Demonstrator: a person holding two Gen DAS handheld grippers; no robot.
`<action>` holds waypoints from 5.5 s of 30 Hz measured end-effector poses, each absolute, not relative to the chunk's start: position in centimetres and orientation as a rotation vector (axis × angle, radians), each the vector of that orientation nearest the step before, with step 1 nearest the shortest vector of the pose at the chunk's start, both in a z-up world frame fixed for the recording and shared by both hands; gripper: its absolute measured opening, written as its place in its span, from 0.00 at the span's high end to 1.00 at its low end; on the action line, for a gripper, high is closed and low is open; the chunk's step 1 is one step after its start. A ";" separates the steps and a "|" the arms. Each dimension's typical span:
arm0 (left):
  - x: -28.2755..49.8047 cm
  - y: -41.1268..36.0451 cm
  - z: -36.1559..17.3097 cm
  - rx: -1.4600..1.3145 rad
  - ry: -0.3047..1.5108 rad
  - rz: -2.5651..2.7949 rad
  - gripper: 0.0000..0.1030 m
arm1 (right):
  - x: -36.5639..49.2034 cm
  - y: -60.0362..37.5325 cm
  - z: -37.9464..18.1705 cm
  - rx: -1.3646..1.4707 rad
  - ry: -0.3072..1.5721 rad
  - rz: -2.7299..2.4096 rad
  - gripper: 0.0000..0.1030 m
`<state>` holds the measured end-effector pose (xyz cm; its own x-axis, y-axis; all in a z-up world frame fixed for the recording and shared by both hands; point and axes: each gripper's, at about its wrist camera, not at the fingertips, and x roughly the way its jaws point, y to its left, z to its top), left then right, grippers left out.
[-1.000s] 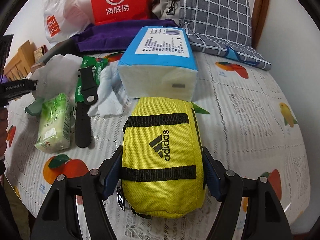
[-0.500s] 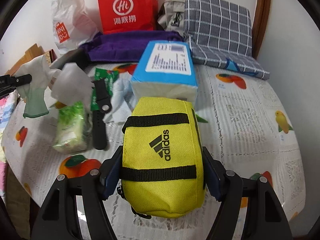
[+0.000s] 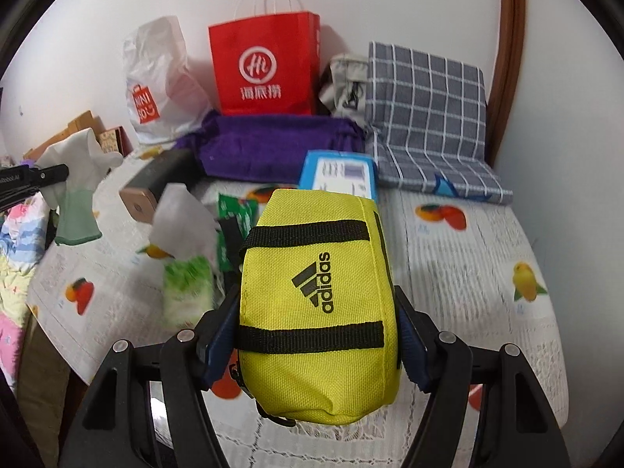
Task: Organize soft objects
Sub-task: 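Carry the glove with the left tool while the right tool carries the pouch toward the purple towel, then lower and release the pouch with the right tool while the left tool releases the glove onto the towel, then grasp the black watch strap with the right tool, then lift the strap with the right tool while the left tool reaches toward the green tissue pack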
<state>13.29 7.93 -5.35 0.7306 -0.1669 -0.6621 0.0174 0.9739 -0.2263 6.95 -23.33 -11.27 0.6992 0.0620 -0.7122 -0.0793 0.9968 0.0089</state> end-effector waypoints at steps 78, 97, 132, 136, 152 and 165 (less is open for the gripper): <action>45.1 1.5 -12.6 -0.176 0.972 -0.112 0.88 | 41.9 -22.6 -18.1 -0.008 1.036 0.193 0.31; 46.5 1.4 -14.6 -0.173 1.020 -0.101 0.78 | 43.2 -21.3 -19.4 -0.047 1.070 0.192 0.21; 35.9 5.8 -4.2 -0.229 0.806 -0.129 0.31 | 23.2 -17.1 -16.6 -0.088 0.979 0.267 0.42; 32.6 7.1 -4.8 -0.223 0.825 -0.128 0.31 | 21.6 -16.3 -17.9 -0.076 0.998 0.284 0.45; 21.6 11.0 -7.9 -0.313 0.855 -0.134 0.31 | 21.7 -12.7 -20.9 -0.234 1.042 0.325 0.80; 17.9 12.2 -9.3 -0.364 0.882 -0.141 0.31 | 21.7 -12.2 -20.0 -0.228 1.040 0.353 0.82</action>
